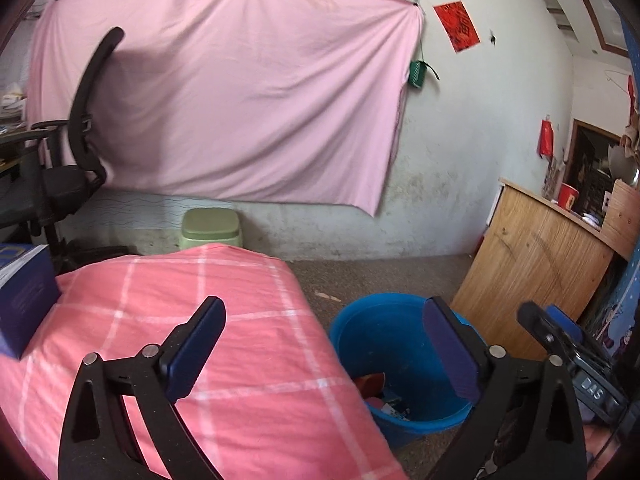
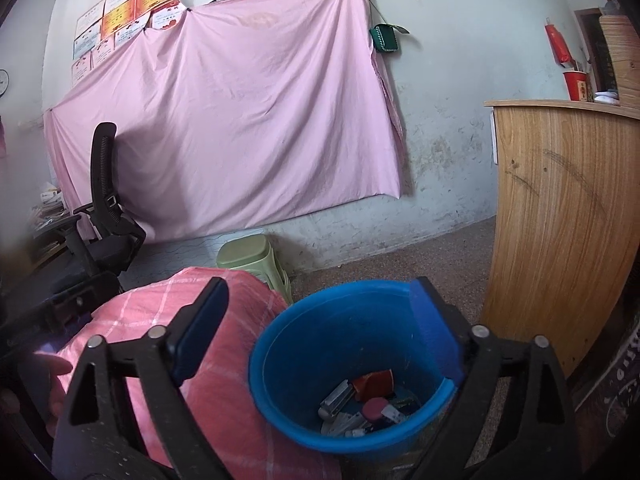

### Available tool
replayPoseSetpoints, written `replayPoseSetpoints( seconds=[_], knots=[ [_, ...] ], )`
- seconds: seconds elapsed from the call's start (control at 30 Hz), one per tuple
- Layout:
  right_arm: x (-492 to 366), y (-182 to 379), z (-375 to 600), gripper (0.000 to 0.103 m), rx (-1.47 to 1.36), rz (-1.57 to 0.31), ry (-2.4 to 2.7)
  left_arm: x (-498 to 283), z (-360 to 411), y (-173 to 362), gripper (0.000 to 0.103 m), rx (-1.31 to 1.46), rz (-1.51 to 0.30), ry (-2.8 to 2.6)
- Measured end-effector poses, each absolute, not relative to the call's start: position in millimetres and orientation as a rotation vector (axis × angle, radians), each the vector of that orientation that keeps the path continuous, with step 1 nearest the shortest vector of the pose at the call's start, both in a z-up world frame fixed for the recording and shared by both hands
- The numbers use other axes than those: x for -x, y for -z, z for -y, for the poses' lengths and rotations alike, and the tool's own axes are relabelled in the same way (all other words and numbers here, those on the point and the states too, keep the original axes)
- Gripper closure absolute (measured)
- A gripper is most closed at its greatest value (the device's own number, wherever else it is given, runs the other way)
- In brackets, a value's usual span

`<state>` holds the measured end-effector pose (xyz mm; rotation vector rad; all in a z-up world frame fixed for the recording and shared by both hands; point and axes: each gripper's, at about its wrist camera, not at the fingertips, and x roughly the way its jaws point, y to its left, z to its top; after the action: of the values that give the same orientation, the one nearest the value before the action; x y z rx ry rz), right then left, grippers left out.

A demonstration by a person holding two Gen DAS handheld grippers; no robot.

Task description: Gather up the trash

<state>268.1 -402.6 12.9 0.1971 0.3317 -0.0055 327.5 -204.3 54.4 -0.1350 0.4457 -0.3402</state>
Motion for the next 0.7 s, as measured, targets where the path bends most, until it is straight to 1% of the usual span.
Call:
replayPoseSetpoints(
  seconds=[0.33, 0.47, 0.7],
  knots=[
    [-207.1, -19.4, 378.6, 0.0, -0.156, -0.266, 0.024, -262.1, 158.7, -53.3, 0.005, 0.14, -0.398, 0.321],
    [-187.2, -24.1, 365.5, 0.0, -0.142, -0.245, 0.028, -237.2, 141.4, -52.6, 0.002, 0.154, -0.381, 0.327],
    [-150.4, -27.7, 337.3, 0.0, -0.133, -0.218, 0.01, -200.8, 118.7, -54.6, 0.002, 0.147, -0.345, 0.316]
  ],
)
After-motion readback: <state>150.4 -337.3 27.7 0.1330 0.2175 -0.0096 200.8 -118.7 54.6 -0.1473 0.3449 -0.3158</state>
